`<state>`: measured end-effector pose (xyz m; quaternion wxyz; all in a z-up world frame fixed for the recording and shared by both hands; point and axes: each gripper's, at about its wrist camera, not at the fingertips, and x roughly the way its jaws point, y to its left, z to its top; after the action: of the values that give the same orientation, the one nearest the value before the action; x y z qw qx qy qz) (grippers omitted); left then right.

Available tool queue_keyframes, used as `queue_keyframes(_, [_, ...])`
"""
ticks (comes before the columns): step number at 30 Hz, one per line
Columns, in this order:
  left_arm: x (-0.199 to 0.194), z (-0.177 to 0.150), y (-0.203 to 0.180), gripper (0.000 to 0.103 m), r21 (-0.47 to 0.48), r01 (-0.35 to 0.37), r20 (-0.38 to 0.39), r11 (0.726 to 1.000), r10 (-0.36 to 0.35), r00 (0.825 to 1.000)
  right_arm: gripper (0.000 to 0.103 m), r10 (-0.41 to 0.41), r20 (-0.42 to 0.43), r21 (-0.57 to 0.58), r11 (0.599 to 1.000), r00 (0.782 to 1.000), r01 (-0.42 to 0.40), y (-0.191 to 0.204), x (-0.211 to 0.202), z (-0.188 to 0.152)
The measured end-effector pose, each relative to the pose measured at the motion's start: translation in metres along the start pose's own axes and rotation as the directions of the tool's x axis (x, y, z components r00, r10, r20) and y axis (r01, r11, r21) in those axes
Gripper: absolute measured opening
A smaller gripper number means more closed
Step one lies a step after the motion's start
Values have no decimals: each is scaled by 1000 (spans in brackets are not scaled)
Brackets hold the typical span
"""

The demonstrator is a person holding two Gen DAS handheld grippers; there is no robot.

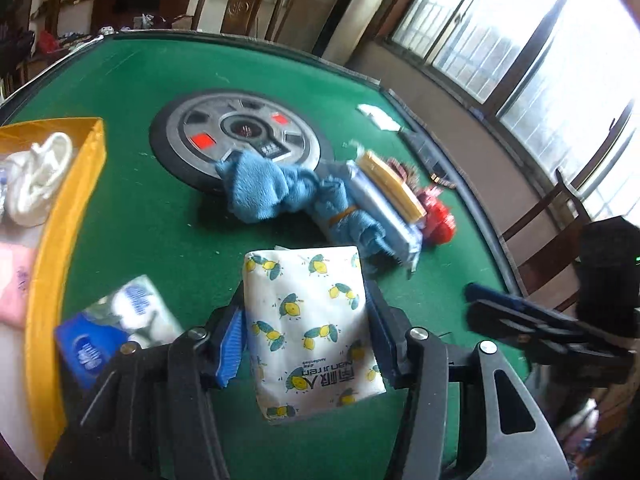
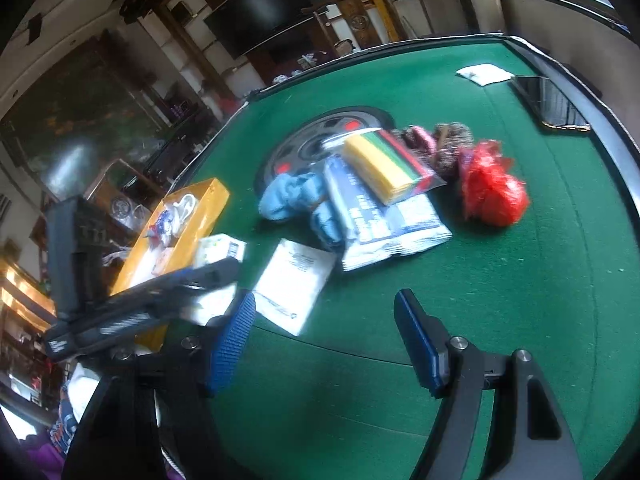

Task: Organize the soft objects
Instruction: 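Place the lemon pack in the box with the left tool while the right tool grasps the blue tissue box, then lower the blue tissue box into the yellow box and open the right tool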

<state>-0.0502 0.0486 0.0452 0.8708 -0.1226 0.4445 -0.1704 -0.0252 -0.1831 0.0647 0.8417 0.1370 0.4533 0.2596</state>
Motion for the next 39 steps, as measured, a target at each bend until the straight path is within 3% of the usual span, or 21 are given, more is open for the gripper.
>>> queue_keyframes(6, [-65,1,32,52,-77,77,104,994,-69,992,67,53,-79,-71,996,995,-59,42,36,-1])
queue_keyframes(13, [-121,6,86,52,-184,38,219,982,3,976,67,112,-206,-202,967,972,-155,119,96,-8])
queue_keyframes(19, [-150,0,139,52,-264,-59,262,963,131,956,71,-46,-247,-348,936,968,-44,162,148,-17])
queue_keyframes(24, [-148,-5,183,52,-326,-151,185,933,220,958,75,-96,-239,-371,929,966,0,171,165,-15])
queue_keyframes(30, [-120,-4,224,53,-340,-280,60,898,318,946,74,-150,-215,-417,907,965,48,178,171,-19])
queue_keyframes(35, [-94,13,241,60,-333,-349,1,876,371,929,69,-134,-187,-401,915,973,49,171,156,-16])
queue_keyframes(39, [-85,24,251,60,-325,-360,-23,874,374,927,69,-111,-124,-342,938,986,62,158,125,-2])
